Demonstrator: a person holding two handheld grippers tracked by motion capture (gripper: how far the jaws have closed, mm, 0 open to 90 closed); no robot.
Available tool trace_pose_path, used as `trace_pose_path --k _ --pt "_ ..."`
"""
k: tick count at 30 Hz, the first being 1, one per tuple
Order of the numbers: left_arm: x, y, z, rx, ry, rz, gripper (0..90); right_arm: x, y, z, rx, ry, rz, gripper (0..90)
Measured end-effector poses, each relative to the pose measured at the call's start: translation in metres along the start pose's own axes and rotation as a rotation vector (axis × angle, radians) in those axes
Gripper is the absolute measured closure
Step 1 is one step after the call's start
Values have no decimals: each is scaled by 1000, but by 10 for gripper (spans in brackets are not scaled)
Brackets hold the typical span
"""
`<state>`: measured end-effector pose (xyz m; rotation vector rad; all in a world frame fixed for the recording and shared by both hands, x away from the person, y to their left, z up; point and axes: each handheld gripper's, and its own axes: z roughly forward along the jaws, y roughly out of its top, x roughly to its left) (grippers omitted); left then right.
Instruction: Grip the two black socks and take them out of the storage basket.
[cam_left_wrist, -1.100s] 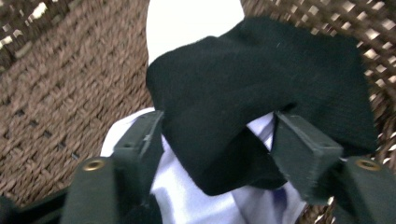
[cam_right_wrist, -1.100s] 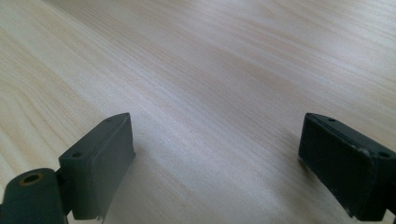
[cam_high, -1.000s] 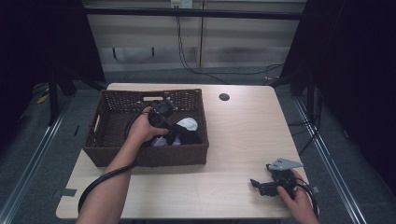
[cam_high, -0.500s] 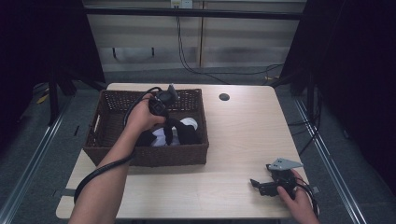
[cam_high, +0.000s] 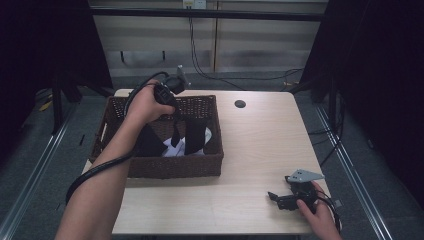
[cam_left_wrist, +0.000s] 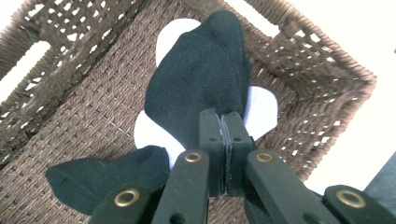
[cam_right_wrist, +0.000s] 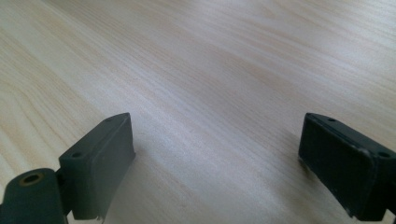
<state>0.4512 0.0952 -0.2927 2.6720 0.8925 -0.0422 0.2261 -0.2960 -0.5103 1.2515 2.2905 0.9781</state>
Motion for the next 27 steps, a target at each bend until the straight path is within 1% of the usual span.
trace_pose_path --k 1,2,5,6,7,8,11,12,14,15,16,17,18,19,21,22,23,24,25,26,27 --pt "-1 1 -8 -10 -12 -4 889 0 0 0 0 0 0 98" --pt "-1 1 -8 -10 -12 -4 889 0 0 0 0 0 0 98" --pt "-2 2 -20 -15 -20 -5 889 0 0 0 0 0 1 98" --pt "-3 2 -27 -16 -24 -6 889 0 0 0 0 0 0 98" --pt "-3 2 -27 -16 -24 -6 888 0 0 0 0 0 0 98" --pt "-7 3 -34 -14 -26 2 889 0 0 0 0 0 0 98" --pt "-14 3 -46 -8 -31 28 889 0 0 0 0 0 -1 98" --pt "-14 3 -46 -8 -31 28 888 0 0 0 0 0 -1 98" --pt "-20 4 -55 -1 -37 47 888 0 0 0 0 0 0 98" --pt "-22 4 -58 0 -39 48 888 0 0 0 0 0 1 98" --pt "-29 4 -64 9 -44 72 888 0 0 0 0 0 0 98" --pt "-33 3 -66 12 -48 74 888 0 0 0 0 0 0 98" --pt "-33 3 -66 12 -48 74 888 0 0 0 0 0 0 98" --pt "-40 3 -71 24 -56 93 888 0 0 0 0 0 0 98" --pt "-48 3 -76 36 -62 115 888 0 0 0 0 0 0 98" --pt "-48 3 -76 36 -62 115 888 0 0 0 0 0 0 98" --pt "-57 2 -80 39 -72 130 888 0 0 0 0 0 0 98" --pt "-57 2 -80 39 -72 130 888 0 0 0 0 0 0 98" --pt "-67 2 -84 48 -79 153 888 0 0 0 0 0 0 98" --pt "-72 2 -85 51 -82 171 888 0 0 0 0 0 0 98" --pt "-72 2 -85 51 -82 171 888 0 0 0 0 0 0 98"
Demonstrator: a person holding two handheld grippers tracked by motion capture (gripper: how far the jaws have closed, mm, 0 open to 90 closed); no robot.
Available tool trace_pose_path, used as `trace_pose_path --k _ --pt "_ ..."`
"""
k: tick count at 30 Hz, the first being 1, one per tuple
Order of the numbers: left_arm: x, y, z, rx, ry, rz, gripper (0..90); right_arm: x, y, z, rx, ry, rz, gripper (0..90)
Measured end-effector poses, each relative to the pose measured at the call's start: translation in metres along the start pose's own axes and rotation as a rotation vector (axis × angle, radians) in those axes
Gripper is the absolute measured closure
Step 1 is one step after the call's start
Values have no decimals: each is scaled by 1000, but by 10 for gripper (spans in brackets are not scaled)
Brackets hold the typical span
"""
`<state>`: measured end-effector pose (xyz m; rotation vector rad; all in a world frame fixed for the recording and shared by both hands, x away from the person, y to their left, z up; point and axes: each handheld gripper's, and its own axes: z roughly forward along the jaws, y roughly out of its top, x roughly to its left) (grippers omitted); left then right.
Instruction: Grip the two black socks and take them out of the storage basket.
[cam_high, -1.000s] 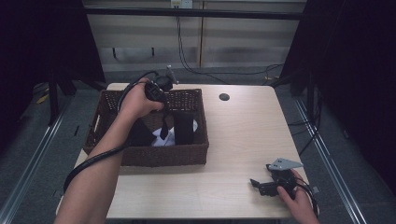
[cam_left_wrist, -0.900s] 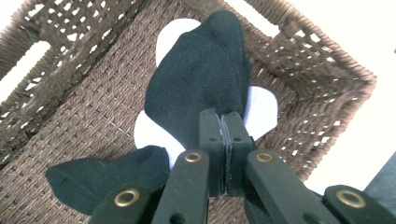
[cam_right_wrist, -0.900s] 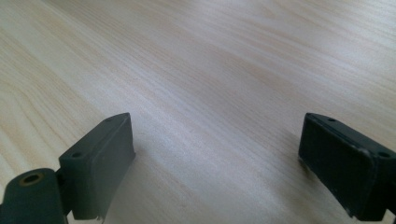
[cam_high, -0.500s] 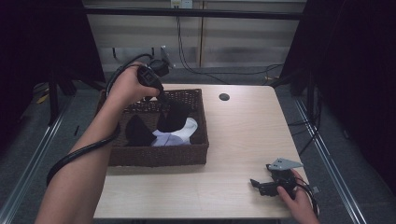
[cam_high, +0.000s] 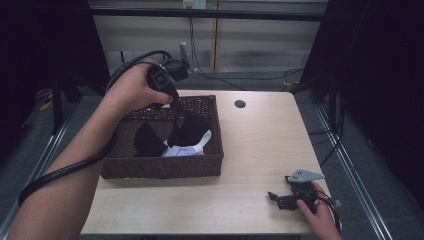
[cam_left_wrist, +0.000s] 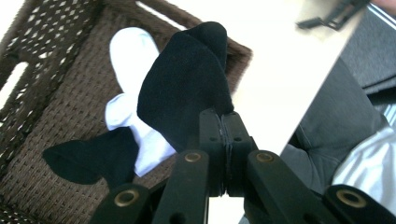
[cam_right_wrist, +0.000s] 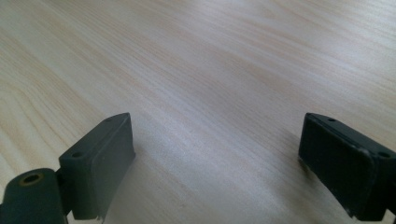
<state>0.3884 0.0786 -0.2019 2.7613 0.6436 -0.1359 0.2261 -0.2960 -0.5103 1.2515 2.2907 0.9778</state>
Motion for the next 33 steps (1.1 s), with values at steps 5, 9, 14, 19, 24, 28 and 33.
trace_pose_path --k 5,9,14,19,24,28,33 --pt "-25 3 -1 23 -21 62 888 0 0 0 0 0 0 98" --pt "-41 3 9 37 -37 104 888 0 0 0 0 0 0 98" --pt "-52 1 28 54 -72 132 888 0 0 0 0 0 -1 98" --pt "-65 0 54 64 -110 163 888 0 0 0 0 0 0 98" --pt "-68 1 76 73 -142 171 887 0 0 0 -2 0 0 98" --pt "-65 1 90 89 -155 167 887 0 0 0 -2 0 0 98" --pt "-59 -1 121 114 -169 147 886 0 0 0 -2 0 0 98"
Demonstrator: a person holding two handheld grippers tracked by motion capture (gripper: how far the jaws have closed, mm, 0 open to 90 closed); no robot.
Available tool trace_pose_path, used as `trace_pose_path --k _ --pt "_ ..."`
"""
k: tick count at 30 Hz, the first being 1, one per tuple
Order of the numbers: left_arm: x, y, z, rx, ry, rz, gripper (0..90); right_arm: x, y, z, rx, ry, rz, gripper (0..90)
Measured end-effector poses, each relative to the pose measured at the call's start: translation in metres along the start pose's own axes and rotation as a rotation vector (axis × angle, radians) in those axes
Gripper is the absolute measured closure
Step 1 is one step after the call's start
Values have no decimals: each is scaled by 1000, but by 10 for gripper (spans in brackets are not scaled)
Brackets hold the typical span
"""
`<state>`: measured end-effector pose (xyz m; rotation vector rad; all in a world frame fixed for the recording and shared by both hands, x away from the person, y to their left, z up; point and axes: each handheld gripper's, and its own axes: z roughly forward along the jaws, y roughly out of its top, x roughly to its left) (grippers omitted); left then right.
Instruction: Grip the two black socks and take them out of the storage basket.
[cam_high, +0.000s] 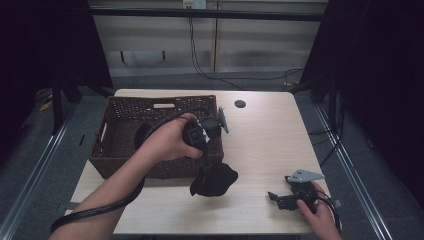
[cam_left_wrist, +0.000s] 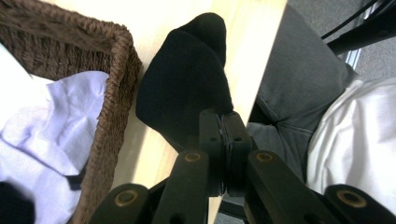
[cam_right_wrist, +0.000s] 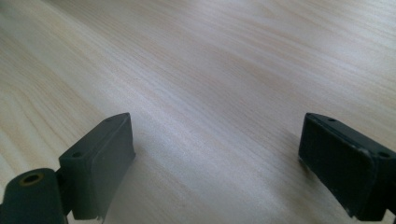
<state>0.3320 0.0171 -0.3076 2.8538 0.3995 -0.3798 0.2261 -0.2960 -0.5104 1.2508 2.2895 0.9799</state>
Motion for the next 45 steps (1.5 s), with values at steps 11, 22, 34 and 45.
trace_pose_path --k 11,22,34,45 --pt "21 -6 32 3 -16 -40 879 0 0 0 1 0 1 98" --pt "24 -14 27 -6 7 -48 752 0 0 0 1 0 1 98" --pt "35 -29 -8 -90 62 -80 659 0 0 0 0 -1 0 98" --pt "74 -60 -24 -156 150 -127 545 0 0 0 0 0 0 98"
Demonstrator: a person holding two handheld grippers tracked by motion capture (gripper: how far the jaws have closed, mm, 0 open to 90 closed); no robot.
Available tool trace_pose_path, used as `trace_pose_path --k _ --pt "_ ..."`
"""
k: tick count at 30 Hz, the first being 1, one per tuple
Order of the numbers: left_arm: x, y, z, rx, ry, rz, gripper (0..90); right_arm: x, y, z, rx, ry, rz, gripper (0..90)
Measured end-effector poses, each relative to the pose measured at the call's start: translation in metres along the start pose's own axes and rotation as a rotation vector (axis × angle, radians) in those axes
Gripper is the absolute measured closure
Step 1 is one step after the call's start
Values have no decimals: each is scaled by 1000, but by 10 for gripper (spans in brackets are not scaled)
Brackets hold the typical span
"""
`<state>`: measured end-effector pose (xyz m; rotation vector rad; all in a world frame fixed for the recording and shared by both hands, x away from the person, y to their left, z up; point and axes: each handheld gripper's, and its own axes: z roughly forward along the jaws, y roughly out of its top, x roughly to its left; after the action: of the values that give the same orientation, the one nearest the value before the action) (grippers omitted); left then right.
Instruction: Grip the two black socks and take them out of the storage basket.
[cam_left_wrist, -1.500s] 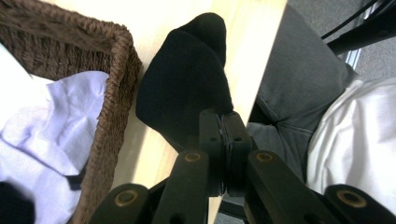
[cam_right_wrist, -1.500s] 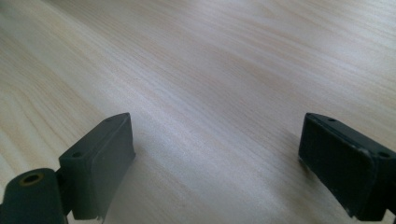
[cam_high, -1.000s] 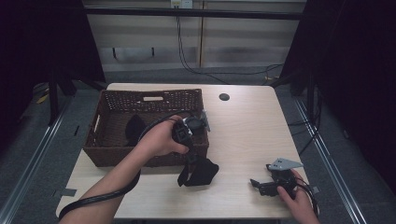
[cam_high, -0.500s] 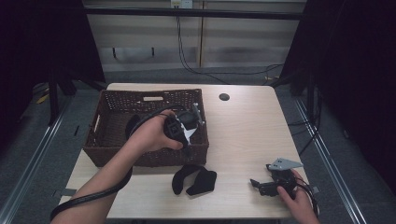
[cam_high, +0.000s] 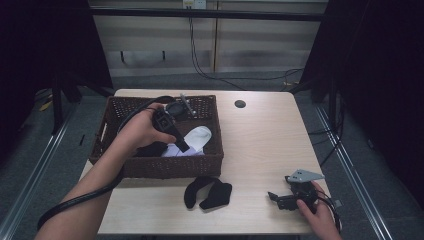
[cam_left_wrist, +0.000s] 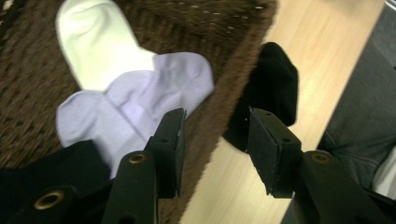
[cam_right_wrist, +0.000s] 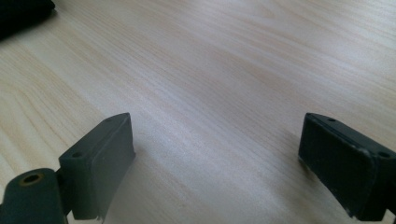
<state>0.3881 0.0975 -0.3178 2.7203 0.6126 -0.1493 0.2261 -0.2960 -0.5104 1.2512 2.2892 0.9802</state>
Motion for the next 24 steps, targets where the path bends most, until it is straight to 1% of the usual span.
trace_pose_path --k 1,2,3,4,5,6,7,8,9,10,11,12,13,14,15,16,17,18,19,20,21,22,23,24 --pt "0 0 0 0 0 0 532 0 0 0 0 0 0 98" --pt "3 -2 0 -9 9 -20 532 0 0 0 0 0 0 98" --pt "6 -4 0 -14 16 -29 512 0 0 0 0 0 0 98" --pt "14 -8 -1 -10 20 -35 493 0 0 0 0 0 0 98" --pt "14 -8 -1 -10 20 -35 480 0 0 0 0 0 0 98" --pt "17 -10 0 -15 31 -48 480 0 0 0 0 0 0 98" --pt "21 -12 0 -15 45 -64 448 0 0 0 0 0 0 98" --pt "28 -17 2 -15 55 -85 448 0 0 0 0 0 0 98" --pt "32 -19 3 -9 57 -93 443 0 0 0 0 0 0 98" --pt "32 -19 3 -9 57 -93 432 0 0 0 0 0 0 98" --pt "38 -23 6 -15 66 -121 420 0 0 0 0 0 0 98" --pt "38 -23 6 -15 66 -121 413 0 0 0 0 0 0 98" --pt "42 -25 7 -7 66 -124 413 0 0 0 0 0 0 98" --pt "48 -29 10 -4 84 -145 408 0 0 0 0 0 0 98" --pt "51 -31 11 0 90 -155 401 0 0 0 0 0 0 98" --pt "51 -31 11 0 90 -155 393 0 0 0 0 0 0 98" --pt "58 -35 15 -3 94 -176 386 0 0 0 0 0 0 98" --pt "60 -38 18 1 95 -188 379 0 0 0 0 0 0 98" --pt "63 -40 20 12 98 -191 372 0 0 0 0 0 1 98" --pt "66 -42 23 13 102 -199 372 0 0 0 0 0 0 98" --pt "66 -42 23 13 102 -199 371 0 0 0 0 0 0 98" --pt "68 -44 26 12 107 -211 370 0 0 0 0 0 0 98" --pt "73 -49 30 14 110 -227 369 0 0 0 0 0 1 98" --pt "73 -49 30 14 110 -227 370 0 0 0 0 0 1 98"
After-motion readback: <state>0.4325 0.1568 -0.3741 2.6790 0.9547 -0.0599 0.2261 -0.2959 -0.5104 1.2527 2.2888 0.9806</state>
